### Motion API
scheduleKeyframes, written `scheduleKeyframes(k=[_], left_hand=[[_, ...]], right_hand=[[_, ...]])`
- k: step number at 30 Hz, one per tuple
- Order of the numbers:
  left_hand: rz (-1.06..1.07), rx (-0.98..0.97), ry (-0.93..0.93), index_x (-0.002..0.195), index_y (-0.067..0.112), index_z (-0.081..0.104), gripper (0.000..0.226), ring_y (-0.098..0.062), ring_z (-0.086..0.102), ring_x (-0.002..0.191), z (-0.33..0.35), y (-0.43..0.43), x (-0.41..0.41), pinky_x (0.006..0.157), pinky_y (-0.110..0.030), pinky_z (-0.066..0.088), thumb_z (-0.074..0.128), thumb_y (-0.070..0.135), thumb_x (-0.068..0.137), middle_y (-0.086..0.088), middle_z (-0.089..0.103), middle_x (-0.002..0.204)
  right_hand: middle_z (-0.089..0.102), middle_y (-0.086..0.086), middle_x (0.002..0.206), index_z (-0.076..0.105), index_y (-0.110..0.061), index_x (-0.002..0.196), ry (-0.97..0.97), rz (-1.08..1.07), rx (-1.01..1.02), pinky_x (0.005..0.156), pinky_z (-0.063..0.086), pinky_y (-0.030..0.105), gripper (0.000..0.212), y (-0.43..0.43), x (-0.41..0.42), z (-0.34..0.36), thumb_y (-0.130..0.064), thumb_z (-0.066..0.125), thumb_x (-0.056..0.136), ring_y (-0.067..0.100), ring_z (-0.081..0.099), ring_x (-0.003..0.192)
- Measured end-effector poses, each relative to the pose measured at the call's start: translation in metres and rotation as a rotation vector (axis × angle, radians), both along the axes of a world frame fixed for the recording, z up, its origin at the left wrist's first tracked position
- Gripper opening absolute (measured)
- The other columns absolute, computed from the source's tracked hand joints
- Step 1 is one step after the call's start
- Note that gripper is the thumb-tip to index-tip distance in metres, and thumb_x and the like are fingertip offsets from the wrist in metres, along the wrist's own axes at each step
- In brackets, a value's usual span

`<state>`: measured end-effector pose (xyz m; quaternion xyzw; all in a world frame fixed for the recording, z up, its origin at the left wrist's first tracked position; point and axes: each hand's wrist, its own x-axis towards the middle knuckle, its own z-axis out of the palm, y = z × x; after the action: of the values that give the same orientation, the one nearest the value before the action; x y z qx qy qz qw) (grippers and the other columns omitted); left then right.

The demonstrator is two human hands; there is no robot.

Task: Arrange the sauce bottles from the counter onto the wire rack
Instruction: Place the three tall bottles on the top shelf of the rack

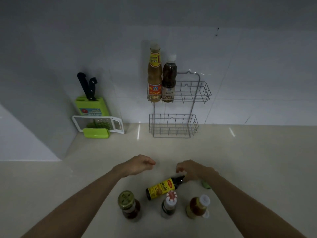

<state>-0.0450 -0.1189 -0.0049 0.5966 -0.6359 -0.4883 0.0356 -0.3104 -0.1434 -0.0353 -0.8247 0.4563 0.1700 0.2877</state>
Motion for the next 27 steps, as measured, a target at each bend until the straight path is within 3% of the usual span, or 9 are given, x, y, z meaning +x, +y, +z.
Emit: scheduleKeyframes(k=[5,9,11,13,17,21,23,27], left_hand=[[0.002,0.044,-0.014,0.127,0.021,0.062,0.038,-0.013,0.054,0.123,-0.015,0.01,0.003,0.103,-0.024,0.04,0.06,0.03,0.09,0.004,0.06,0.132],[0.015,0.067,0.0,0.129,0.019,0.061,0.038,-0.014,0.053,0.123,-0.019,0.01,0.0,0.107,-0.027,0.039,0.059,0.028,0.091,0.002,0.059,0.134],[0.009,0.073,0.01,0.13,0.019,0.06,0.039,-0.013,0.052,0.124,-0.021,0.01,-0.001,0.108,-0.028,0.039,0.059,0.028,0.092,0.002,0.058,0.135],[0.014,0.071,0.024,0.13,0.017,0.059,0.039,-0.013,0.052,0.125,-0.021,0.009,-0.002,0.107,-0.026,0.039,0.059,0.026,0.092,0.001,0.057,0.136],[0.073,0.03,0.046,0.133,0.017,0.056,0.041,-0.014,0.051,0.126,-0.021,0.005,-0.005,0.106,-0.026,0.039,0.058,0.022,0.093,0.0,0.055,0.138],[0.244,-0.146,0.127,0.137,0.018,0.051,0.045,-0.017,0.046,0.133,-0.009,-0.007,-0.008,0.106,-0.022,0.034,0.057,0.013,0.093,0.0,0.049,0.144],[0.32,-0.283,0.194,0.137,0.019,0.05,0.045,-0.017,0.044,0.135,0.007,-0.018,-0.011,0.107,-0.022,0.032,0.056,0.01,0.093,0.001,0.048,0.144],[0.455,-0.501,0.304,0.144,0.018,0.037,0.056,-0.009,0.036,0.132,0.051,-0.048,-0.022,0.114,-0.033,0.029,0.059,0.012,0.093,0.005,0.042,0.143]], right_hand=[[0.056,0.019,0.121,0.057,-0.002,0.116,0.145,0.077,-0.004,0.084,0.042,0.036,0.043,0.009,0.003,-0.022,-0.01,0.074,0.077,0.034,0.054,0.111],[0.058,0.015,0.105,0.063,0.001,0.11,0.129,0.013,0.084,0.072,0.037,0.03,0.038,0.004,0.004,-0.021,-0.016,0.076,0.078,0.035,0.057,0.109],[0.056,0.01,0.107,0.063,-0.005,0.107,-0.008,-0.105,0.159,0.067,0.043,0.029,0.032,-0.002,0.001,-0.011,-0.015,0.076,0.079,0.032,0.059,0.105],[0.054,0.007,0.107,0.06,-0.01,0.101,-0.274,-0.345,0.321,0.063,0.054,0.027,0.027,-0.005,-0.002,0.001,-0.012,0.077,0.079,0.027,0.062,0.096],[0.065,0.014,0.105,0.057,-0.003,0.105,-0.677,-0.654,0.479,0.081,0.056,0.036,0.031,0.0,0.007,0.016,-0.012,0.074,0.081,0.021,0.067,0.09],[0.064,0.009,0.105,0.058,-0.005,0.106,-0.918,-0.704,0.331,0.087,0.055,0.04,0.024,-0.006,0.017,0.039,-0.014,0.068,0.087,0.022,0.065,0.099],[0.062,0.013,0.114,0.06,-0.01,0.108,-0.984,-0.693,0.145,0.091,0.053,0.044,0.018,-0.022,0.015,0.063,-0.015,0.064,0.091,0.025,0.063,0.106],[0.066,0.009,0.112,0.061,-0.025,0.105,-1.131,-0.667,-0.219,0.096,0.051,0.049,0.012,-0.054,0.003,0.133,-0.02,0.057,0.095,0.024,0.062,0.109]])
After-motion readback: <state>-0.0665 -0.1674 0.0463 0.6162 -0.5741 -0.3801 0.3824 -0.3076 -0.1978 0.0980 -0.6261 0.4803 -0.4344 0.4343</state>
